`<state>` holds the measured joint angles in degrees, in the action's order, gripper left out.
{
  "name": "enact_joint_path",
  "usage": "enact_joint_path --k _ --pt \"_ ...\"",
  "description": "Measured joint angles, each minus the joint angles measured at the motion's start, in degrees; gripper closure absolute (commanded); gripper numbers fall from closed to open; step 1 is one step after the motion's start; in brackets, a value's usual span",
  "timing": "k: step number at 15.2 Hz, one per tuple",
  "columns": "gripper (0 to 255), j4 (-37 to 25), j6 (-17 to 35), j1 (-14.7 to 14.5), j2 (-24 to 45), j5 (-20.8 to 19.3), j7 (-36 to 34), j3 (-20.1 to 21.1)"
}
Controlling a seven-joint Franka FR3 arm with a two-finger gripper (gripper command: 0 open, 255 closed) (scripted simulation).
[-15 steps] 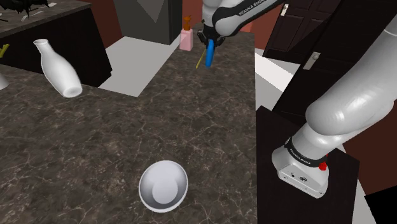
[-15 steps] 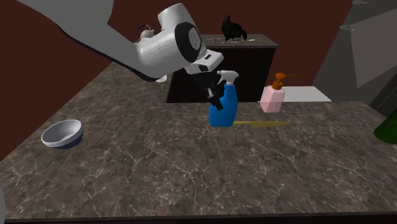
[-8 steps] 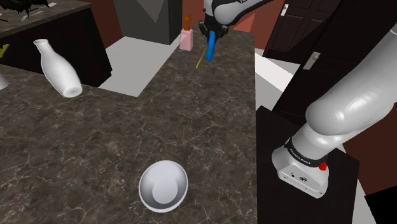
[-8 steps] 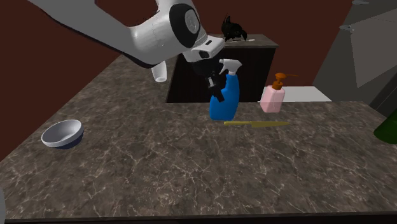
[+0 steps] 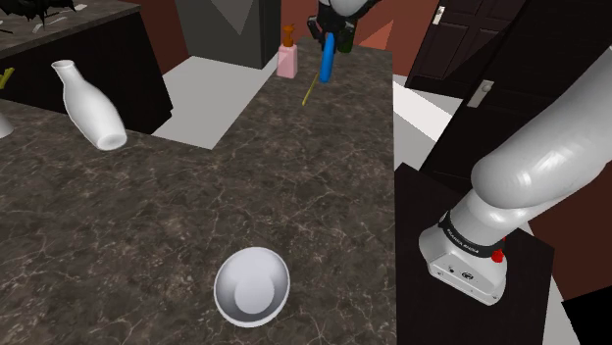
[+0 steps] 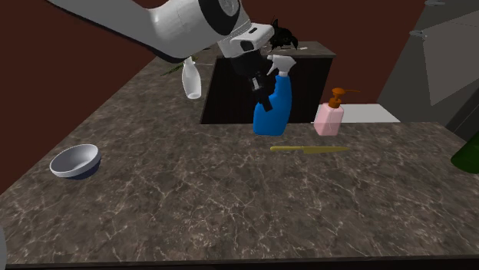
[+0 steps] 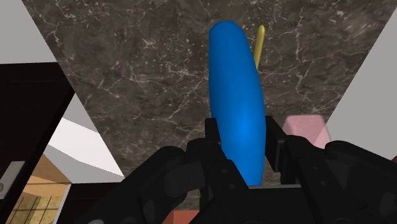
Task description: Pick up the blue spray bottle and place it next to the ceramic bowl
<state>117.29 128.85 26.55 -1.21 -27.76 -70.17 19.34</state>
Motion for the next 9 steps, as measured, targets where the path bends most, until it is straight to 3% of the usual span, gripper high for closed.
enact_joint_path --k 9 --pt "255 -4.75 -5.79 -0.15 -1.88 2.80 3.73 0.00"
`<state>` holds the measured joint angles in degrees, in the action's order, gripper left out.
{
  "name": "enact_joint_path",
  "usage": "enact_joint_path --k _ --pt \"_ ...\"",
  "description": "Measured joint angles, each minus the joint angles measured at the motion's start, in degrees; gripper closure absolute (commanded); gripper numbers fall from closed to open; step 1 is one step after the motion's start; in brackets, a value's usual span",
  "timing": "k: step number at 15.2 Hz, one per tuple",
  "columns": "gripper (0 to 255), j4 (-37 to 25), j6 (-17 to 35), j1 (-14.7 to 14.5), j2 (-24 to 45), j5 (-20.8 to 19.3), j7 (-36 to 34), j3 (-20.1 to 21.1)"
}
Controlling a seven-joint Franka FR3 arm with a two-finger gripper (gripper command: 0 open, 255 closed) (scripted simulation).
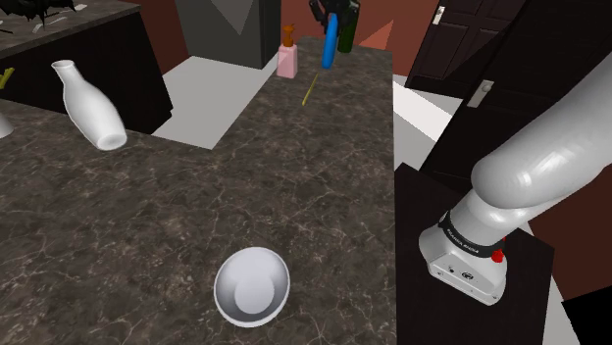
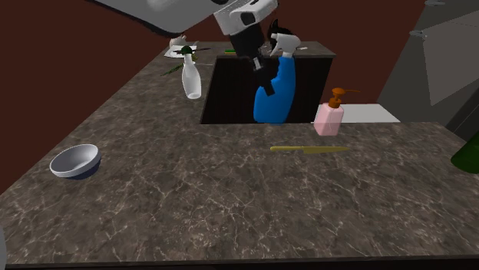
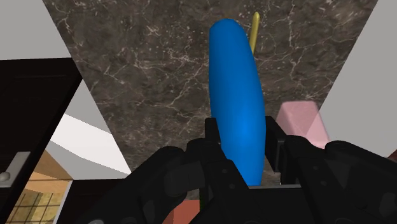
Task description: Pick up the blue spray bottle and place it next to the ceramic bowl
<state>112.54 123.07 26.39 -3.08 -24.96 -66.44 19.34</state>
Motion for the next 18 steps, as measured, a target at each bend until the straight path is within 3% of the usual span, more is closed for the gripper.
enact_joint_path --k 18 --pt "255 -11.63 -12.09 -0.57 -1.18 2.86 4.78 0.47"
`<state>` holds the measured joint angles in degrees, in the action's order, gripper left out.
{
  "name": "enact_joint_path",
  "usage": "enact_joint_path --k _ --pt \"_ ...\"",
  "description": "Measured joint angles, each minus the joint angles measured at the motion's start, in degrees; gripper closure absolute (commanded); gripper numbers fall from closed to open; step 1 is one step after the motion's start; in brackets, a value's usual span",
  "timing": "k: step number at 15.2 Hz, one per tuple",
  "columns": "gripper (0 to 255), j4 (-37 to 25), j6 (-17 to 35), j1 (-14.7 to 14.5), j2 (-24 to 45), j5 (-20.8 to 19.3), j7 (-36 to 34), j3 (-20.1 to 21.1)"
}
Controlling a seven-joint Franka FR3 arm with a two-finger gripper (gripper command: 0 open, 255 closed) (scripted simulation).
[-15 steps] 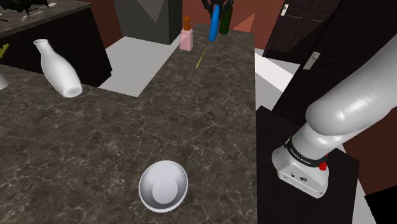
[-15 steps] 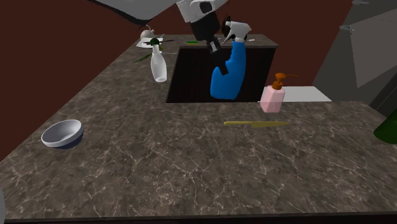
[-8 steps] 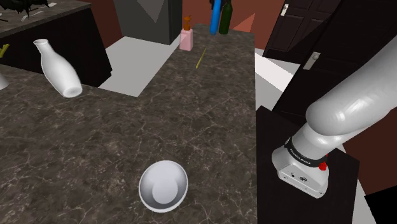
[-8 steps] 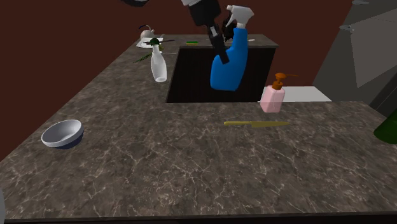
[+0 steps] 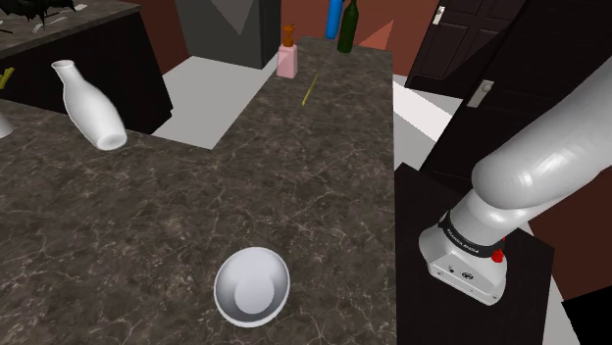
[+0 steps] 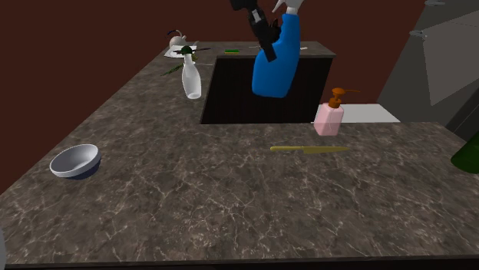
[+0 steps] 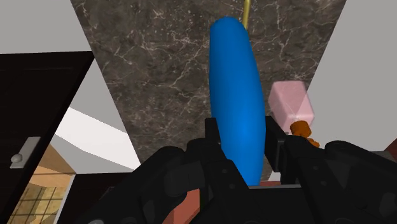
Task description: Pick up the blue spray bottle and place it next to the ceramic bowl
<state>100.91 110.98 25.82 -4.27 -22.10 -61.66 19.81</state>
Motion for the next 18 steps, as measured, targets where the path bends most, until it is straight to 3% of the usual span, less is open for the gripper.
enact_joint_path --k 11,18 --pt "255 14.48 -3.32 -5.03 -16.36 5.42 -6.33 3.94" --pt "255 19.72 -7.75 -9.19 -24.80 9.47 -11.15 7.64"
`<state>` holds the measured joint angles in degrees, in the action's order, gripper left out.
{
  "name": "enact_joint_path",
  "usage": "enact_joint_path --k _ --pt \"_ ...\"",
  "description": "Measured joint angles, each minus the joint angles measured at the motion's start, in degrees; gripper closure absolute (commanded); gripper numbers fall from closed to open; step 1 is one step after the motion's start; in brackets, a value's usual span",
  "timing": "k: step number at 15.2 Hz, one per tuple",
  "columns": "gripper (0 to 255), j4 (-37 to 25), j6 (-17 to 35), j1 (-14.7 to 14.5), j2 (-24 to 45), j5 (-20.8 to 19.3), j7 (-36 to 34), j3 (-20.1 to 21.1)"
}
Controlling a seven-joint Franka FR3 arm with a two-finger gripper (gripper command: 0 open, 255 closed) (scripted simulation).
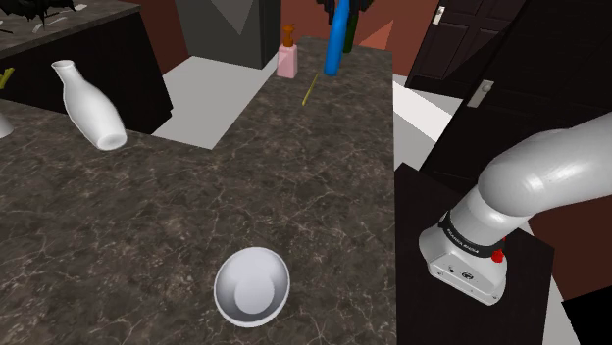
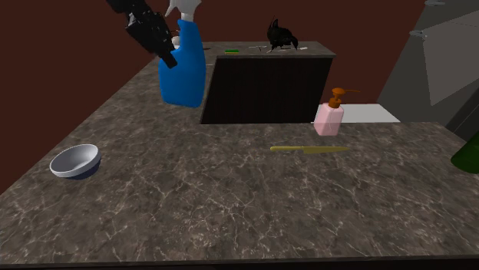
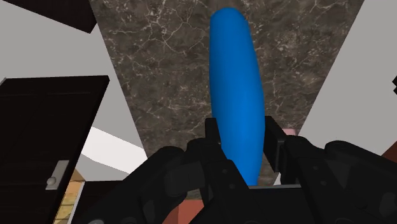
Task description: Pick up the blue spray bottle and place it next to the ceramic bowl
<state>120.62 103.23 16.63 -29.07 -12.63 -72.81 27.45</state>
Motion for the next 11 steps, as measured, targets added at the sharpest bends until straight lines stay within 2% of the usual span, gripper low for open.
enact_joint_path --k 3,11 --pt "255 1.78 -2.38 -2.08 -3.59 2.04 -2.28 1.80" --pt "255 0.28 -10.59 -6.34 -8.71 6.99 -9.25 8.17"
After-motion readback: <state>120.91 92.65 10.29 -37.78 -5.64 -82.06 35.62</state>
